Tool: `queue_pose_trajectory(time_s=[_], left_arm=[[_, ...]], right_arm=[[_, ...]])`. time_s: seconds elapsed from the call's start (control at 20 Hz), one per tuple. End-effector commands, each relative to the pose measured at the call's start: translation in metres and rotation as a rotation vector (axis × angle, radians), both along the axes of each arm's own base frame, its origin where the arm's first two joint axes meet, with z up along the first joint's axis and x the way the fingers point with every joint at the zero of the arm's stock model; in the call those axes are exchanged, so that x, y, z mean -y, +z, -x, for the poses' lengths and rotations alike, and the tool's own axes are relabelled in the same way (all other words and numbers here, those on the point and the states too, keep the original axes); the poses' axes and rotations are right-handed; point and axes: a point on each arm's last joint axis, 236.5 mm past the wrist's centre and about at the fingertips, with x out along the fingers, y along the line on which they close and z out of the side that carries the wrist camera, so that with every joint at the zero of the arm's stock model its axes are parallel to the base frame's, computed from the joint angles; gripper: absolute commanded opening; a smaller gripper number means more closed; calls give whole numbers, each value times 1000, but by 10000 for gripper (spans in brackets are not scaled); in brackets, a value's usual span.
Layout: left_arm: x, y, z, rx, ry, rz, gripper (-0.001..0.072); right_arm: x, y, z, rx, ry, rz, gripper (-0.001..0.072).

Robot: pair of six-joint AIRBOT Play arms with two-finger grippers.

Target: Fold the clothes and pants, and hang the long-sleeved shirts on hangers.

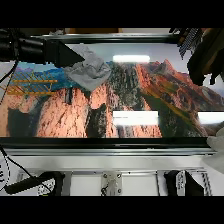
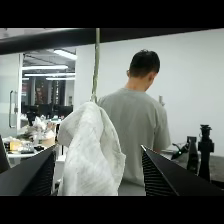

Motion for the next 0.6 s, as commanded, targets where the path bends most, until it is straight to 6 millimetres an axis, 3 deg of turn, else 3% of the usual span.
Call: queue_pose_trajectory(time_s=[0.0, 0.1, 0.2, 0.25, 0.3, 0.35, 0.55], left_arm=[[0, 0, 0, 0, -1, 0, 16], [0, 0, 0, 0, -1, 0, 15], [0, 0, 0, 0, -1, -1, 15], [0, 0, 0, 1, 0, -1, 15], [0, 0, 0, 1, 2, -3, 15], [-3, -4, -3, 3, 16, -25, 15], [-31, -46, -24, -29, 155, -239, 15]], right_arm=[[-35, 15, -3, 29, 125, 29, 562], [-78, 10, -39, -32, 371, 23, 561], [-136, -23, -92, -222, 686, 1, 559], [-170, -47, -115, -314, 876, -24, 504], [-201, -66, -129, -376, 1051, -52, 436], [-227, -82, -138, -416, 1214, -81, 436], [-291, -123, -165, -545, 1516, -125, 436]])
